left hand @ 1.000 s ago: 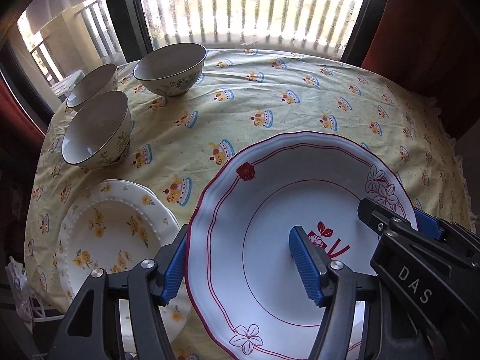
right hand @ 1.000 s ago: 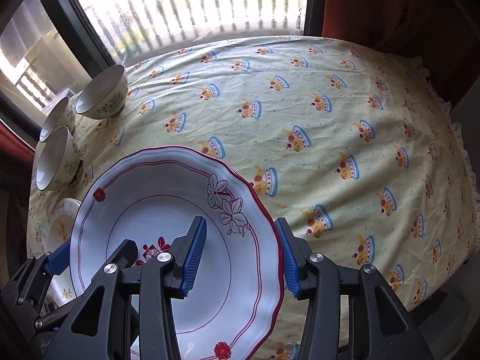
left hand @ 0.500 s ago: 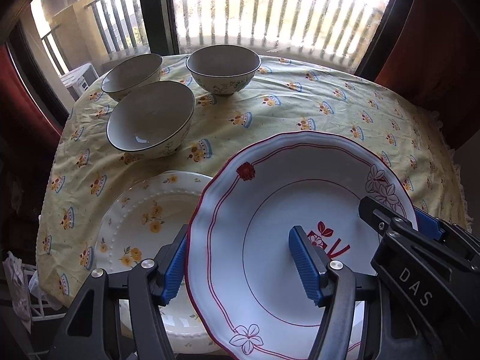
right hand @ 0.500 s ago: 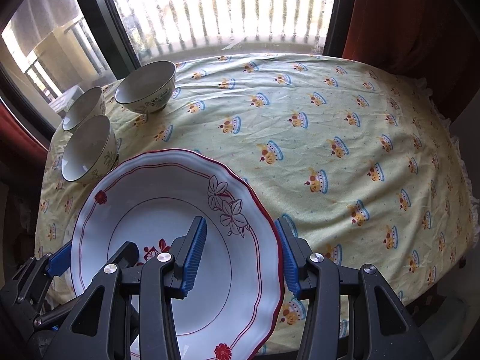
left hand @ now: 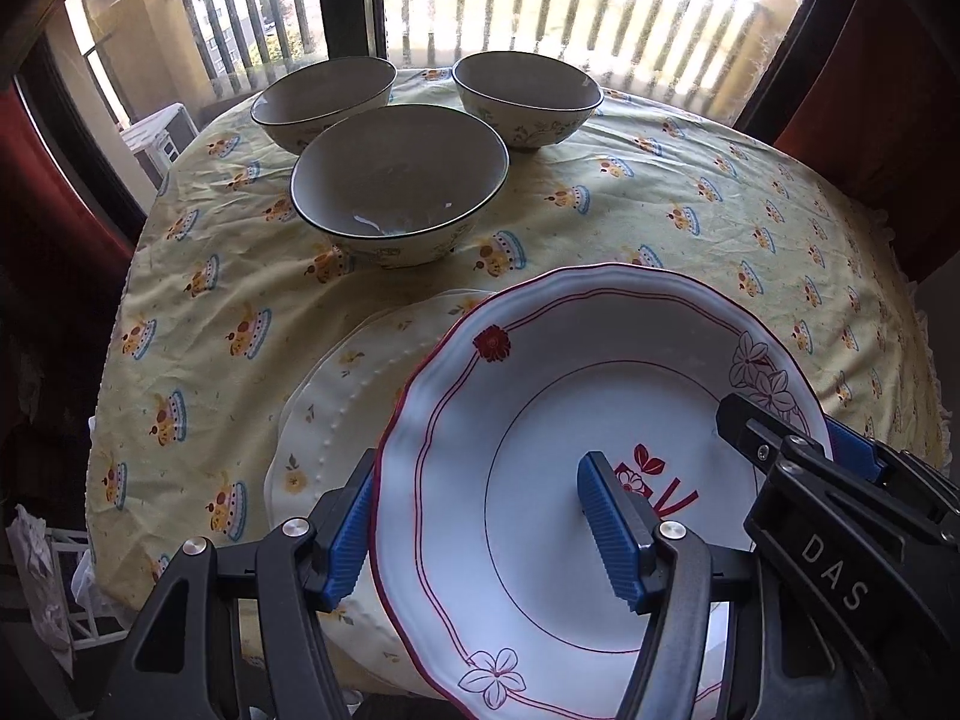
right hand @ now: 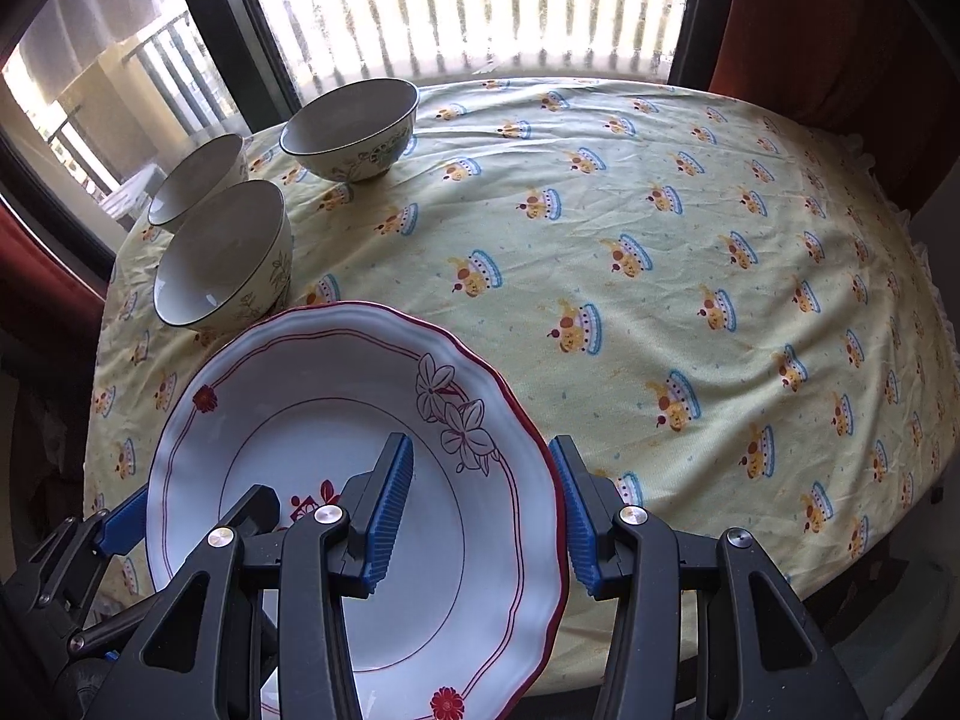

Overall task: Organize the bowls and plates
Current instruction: 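Carry the red-rimmed bowl over the stacked white plates with the right gripper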

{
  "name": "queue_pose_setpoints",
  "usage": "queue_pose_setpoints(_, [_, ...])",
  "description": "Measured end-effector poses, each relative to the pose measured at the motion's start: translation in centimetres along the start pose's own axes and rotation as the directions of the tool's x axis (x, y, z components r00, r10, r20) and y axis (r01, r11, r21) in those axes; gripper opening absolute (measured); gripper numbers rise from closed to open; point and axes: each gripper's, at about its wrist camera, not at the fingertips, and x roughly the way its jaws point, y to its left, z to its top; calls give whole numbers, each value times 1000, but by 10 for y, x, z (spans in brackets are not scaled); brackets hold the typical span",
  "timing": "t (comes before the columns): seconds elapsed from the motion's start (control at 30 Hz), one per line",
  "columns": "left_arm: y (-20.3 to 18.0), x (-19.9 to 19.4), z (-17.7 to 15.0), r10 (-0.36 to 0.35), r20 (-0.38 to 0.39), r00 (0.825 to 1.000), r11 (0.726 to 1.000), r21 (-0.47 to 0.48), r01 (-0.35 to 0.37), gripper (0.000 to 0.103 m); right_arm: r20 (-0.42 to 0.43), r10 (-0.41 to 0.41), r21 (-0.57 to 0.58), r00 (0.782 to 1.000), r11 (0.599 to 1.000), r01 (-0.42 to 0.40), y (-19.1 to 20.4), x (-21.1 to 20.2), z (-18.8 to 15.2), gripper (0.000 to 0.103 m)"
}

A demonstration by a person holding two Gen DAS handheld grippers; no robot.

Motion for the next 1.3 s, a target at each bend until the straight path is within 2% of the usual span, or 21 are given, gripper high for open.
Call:
queue_pose_setpoints(0.5, [33,31,-10,-38,-85,996,997,-75,32,64,-94,-67,-69,993,996,60,39,34,-9,51])
queue_pose_setpoints(0.73, [30,36,-9,-34,-91,995,997,-77,27,64,-136,-87,-74,987,994,77,38,48,-6,51])
queue_pose_setpoints(0.83, [29,36,-9,-19,-84,996,997,-74,12,64,-126,-90,-82,988,993,80,39,49,-5,52])
queue_pose_setpoints(0.93, [28,37,-8,-17,-86,996,997,-79,10,67,-127,-79,-86,989,994,68,40,50,-4,54])
queue_pose_setpoints(1.07, [27,39,-6,-6,-92,996,997,-74,-1,67,-145,-15,-62,989,998,6,31,48,-4,55])
queue_pose_setpoints(1.2, [27,40,-5,-3,-90,996,997,-83,-4,67,-166,-10,11,986,1000,12,15,40,-7,55])
queue_pose_setpoints(1.23, [27,41,-4,-4,-89,996,996,-86,-4,67,-165,-6,19,986,1000,9,12,38,-8,54])
queue_pose_setpoints(1.3, [27,41,-4,0,-89,996,997,-81,-7,67,-160,1,20,987,1000,2,9,35,-12,37])
